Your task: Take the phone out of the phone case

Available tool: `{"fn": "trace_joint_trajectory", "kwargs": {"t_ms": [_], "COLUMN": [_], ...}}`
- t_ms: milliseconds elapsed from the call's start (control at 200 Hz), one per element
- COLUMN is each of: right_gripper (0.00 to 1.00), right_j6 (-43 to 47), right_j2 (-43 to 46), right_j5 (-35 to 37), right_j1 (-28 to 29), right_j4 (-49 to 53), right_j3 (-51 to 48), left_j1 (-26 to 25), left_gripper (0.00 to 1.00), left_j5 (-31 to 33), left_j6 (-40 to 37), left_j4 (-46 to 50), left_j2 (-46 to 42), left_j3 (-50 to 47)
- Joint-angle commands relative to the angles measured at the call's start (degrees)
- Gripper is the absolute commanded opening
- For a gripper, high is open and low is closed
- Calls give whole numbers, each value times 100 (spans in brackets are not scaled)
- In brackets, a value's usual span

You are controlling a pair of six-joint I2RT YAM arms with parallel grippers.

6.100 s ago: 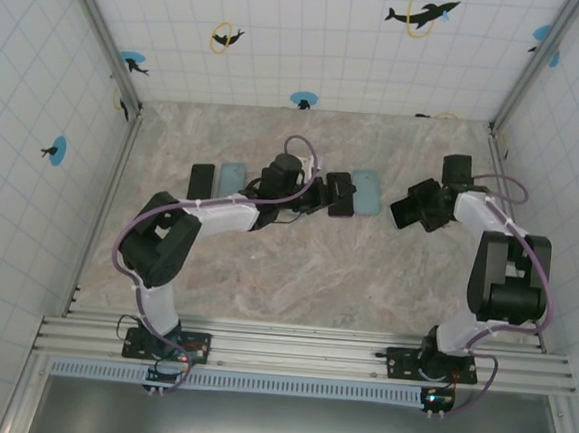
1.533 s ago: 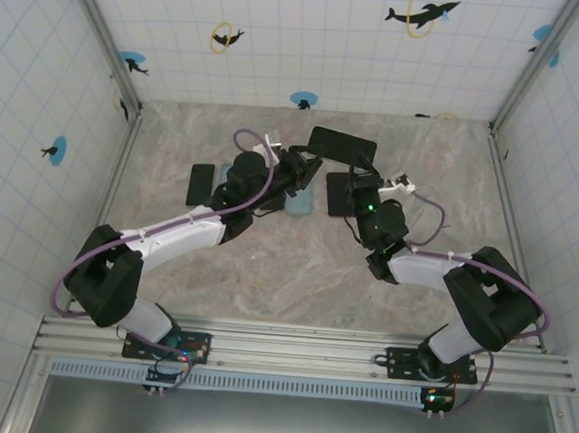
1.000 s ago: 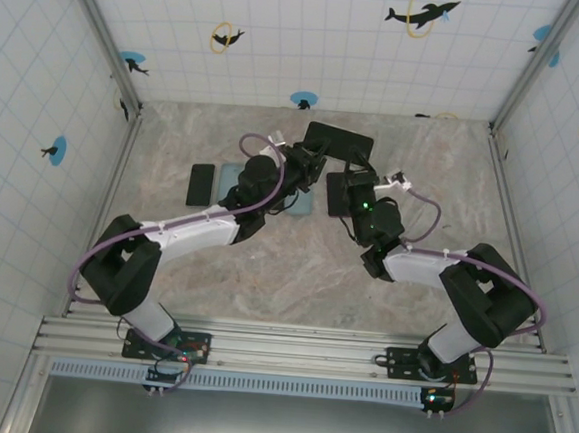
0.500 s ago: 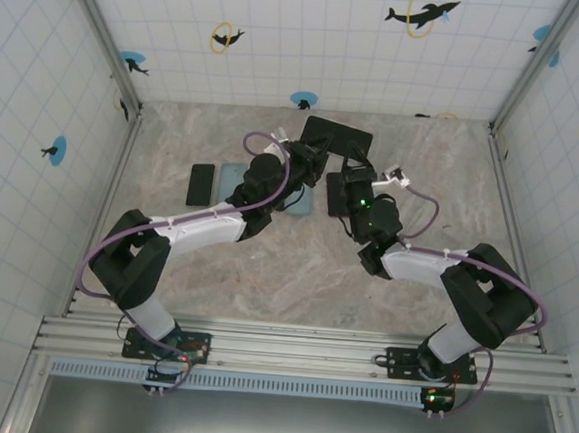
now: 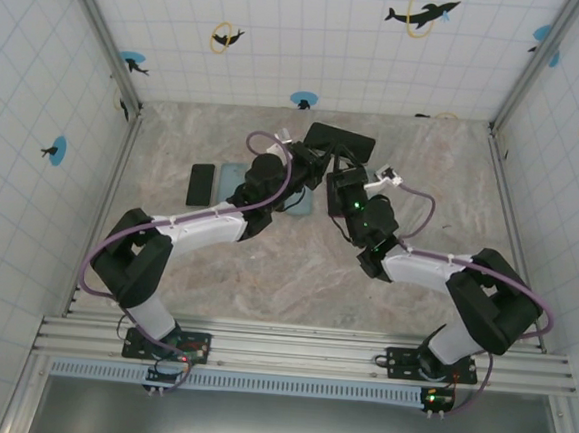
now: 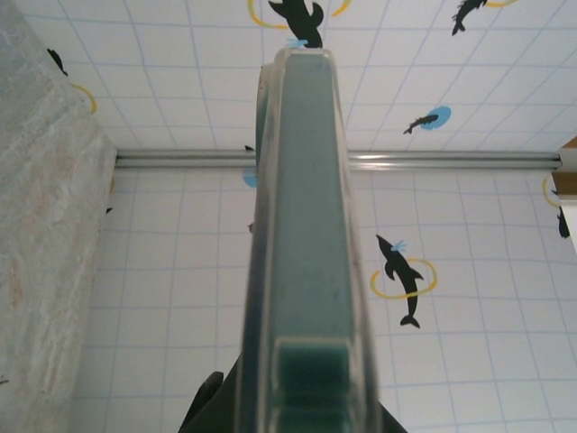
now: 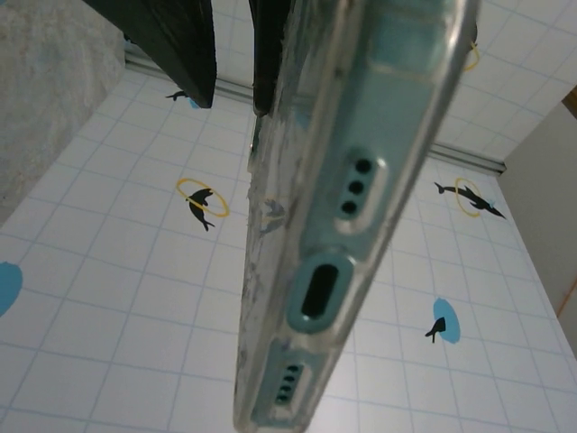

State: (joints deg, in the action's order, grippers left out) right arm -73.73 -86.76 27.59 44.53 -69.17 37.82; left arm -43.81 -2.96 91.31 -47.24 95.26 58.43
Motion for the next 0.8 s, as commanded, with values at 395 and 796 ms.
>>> {"fn": "trace_joint_trajectory", "kwargs": {"t_ms": [395,796], "right_gripper": [51,44], "right_j6": [582,106], "right_j2": [1470,1384], "right_j5": [-1679,-2797], "right_j1": [-637,-1017], "right_j4": [1186,182], "right_j3": [-768,-917], "left_j1": [836,1137], "left_gripper": [0,0], "left_j5": [-2098,-3076], "left_j6": [-1146,-1573], "left_j4": [233,364], "left_j2": [-333,-296], "left_j3": [632,819]}}
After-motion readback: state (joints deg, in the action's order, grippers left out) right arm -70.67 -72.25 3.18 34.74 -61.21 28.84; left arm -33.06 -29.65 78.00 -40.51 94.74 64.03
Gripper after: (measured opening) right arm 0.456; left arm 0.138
